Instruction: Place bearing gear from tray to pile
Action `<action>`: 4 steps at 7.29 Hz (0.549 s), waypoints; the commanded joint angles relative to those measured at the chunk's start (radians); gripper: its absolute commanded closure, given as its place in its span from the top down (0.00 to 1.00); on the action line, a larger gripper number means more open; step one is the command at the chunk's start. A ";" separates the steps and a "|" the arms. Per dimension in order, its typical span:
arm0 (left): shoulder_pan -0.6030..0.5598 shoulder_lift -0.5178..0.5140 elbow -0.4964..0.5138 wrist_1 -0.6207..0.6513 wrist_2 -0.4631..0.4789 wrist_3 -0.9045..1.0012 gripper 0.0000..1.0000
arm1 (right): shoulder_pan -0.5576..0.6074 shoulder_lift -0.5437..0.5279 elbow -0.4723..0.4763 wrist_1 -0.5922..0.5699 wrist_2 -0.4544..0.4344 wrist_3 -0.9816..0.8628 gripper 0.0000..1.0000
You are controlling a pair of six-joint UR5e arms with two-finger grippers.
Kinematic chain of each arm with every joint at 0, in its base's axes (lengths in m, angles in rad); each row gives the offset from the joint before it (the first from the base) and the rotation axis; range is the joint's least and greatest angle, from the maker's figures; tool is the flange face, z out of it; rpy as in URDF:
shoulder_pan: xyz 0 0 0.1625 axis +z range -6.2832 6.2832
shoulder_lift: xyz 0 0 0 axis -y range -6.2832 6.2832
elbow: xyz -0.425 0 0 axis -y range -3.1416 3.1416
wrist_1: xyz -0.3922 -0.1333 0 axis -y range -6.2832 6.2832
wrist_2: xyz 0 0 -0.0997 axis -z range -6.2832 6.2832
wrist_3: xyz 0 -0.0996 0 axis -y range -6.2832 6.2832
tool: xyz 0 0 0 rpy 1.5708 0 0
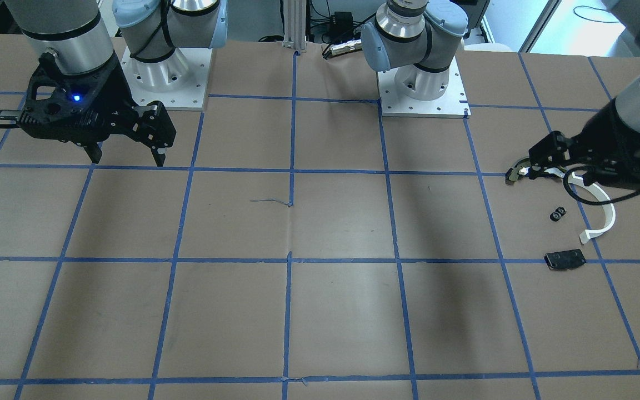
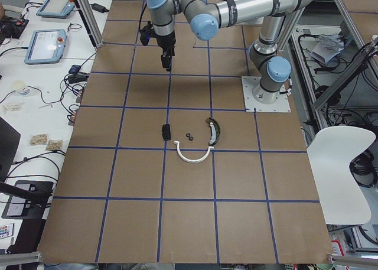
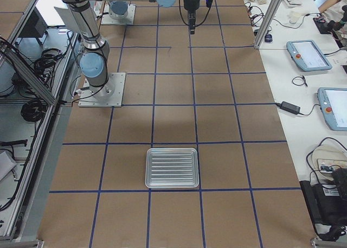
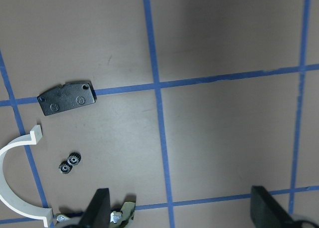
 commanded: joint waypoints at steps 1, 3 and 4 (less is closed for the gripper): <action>-0.104 0.024 -0.021 -0.008 -0.010 -0.222 1.00 | 0.000 0.000 0.000 0.000 0.000 0.000 1.00; -0.255 0.033 -0.051 0.000 -0.007 -0.300 1.00 | 0.000 0.000 0.000 0.000 0.000 0.000 1.00; -0.318 0.042 -0.073 0.009 -0.009 -0.319 1.00 | 0.000 -0.001 0.000 0.000 0.000 0.000 1.00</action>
